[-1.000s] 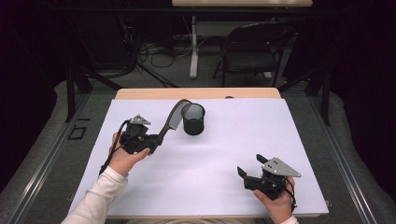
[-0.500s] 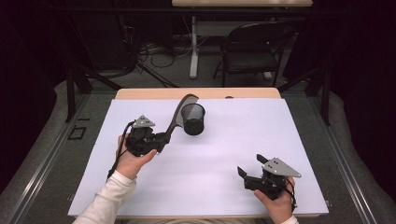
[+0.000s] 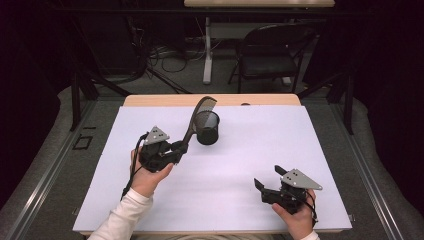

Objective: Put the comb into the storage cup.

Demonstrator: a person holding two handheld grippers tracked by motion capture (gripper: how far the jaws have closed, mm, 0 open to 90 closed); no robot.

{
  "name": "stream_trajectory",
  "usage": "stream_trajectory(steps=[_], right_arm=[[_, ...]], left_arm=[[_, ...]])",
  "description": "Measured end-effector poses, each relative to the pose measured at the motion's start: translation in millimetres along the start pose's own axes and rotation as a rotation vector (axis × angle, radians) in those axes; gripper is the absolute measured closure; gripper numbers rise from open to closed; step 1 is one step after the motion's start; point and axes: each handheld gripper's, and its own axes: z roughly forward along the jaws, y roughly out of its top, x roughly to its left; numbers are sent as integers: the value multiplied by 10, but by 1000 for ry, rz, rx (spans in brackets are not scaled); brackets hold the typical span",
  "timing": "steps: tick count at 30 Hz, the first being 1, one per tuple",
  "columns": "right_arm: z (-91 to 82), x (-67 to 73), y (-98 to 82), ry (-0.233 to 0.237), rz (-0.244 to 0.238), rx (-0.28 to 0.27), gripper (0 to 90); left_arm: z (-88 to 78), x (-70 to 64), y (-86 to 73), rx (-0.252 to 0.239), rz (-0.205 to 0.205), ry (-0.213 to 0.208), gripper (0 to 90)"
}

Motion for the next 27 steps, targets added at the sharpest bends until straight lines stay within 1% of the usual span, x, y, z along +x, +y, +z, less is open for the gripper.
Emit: stream_trajectory(steps=[2, 5, 6, 15, 21, 23, 27], right_arm=[[1, 4, 0, 0, 0, -1, 160], [5, 6, -1, 0, -1, 0, 160], [5, 6, -1, 0, -1, 1, 160], [5, 6, -1, -1, -1, 1, 160], [5, 3, -1, 0, 1, 1, 160], [5, 3, -1, -1, 0, 1, 160], [7, -5, -2, 0, 3, -1, 163]], left_arm=[[-2, -16, -23, -19, 1, 5, 727], [-2, -27, -58, -33, 8, 17, 727], [1, -31, -71, -39, 5, 21, 727], [9, -2, -185, -85, -1, 55, 727], [33, 21, -265, -104, -18, 76, 727], [32, 24, -283, -117, -29, 74, 727], [32, 13, -321, -136, -36, 77, 727]])
